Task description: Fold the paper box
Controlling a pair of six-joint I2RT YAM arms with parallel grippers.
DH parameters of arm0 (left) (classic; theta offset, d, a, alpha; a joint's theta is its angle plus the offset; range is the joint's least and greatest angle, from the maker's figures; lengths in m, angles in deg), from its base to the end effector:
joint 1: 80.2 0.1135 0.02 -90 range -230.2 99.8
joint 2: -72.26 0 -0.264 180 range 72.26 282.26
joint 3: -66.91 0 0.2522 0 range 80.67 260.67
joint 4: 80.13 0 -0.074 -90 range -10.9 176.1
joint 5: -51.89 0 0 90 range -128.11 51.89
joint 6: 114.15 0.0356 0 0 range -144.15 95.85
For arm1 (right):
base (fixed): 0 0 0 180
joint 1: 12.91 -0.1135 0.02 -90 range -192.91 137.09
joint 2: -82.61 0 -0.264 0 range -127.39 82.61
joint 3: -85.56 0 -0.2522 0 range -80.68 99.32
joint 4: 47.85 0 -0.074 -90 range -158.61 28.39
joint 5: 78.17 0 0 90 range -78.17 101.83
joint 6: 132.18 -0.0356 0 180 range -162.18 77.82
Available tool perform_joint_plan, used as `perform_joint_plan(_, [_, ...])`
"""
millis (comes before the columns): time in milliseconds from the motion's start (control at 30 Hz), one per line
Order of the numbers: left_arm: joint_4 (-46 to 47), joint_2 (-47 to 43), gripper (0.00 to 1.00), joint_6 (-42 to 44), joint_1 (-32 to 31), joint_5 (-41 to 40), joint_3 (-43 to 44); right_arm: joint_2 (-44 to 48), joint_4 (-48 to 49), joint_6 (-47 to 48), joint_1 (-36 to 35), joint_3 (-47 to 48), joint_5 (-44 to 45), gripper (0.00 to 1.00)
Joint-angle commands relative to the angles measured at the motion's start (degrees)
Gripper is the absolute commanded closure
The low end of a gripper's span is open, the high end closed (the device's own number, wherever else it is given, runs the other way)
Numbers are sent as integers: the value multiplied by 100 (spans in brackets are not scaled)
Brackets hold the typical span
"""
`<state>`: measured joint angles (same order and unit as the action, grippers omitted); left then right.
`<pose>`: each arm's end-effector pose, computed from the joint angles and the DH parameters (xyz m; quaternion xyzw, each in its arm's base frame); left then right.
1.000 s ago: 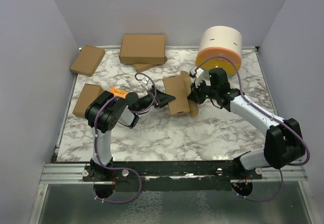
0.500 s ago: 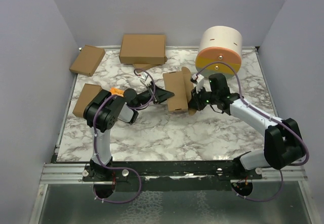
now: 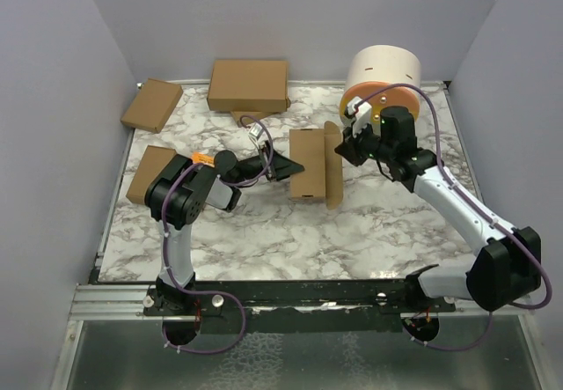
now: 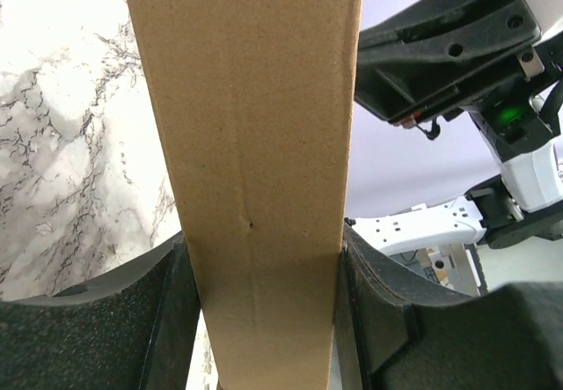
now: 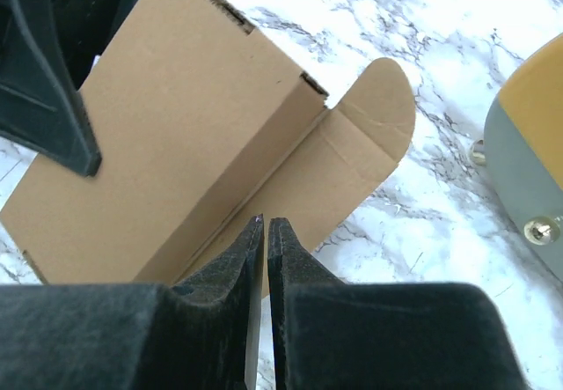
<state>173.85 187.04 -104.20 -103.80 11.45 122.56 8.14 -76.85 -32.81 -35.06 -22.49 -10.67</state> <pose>0.3135 -0.1665 0.1616 0.0308 0.6449 -0.7237 0.2438 0.2657 0.1229 0.3009 -0.3242 0.7978 0.2225 0.4572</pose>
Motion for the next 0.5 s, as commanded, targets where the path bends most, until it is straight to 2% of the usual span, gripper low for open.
perform_joint_plan(0, [1438, -100, 59, -130, 48, 274, 135, -403, 40, 55, 36, 270, 96, 93])
perform_joint_plan(267, [1438, -90, 59, -154, 22, 233, 124, -1129, -3, -215, -230, 734, -340, 94])
perform_joint_plan(400, [1438, -84, 59, -145, 22, 318, 106, -858, 92, -165, -153, 684, -218, 92])
perform_joint_plan(467, [1438, -122, 59, -113, 30, 412, 77, -566, 165, 42, 149, 556, -231, 89])
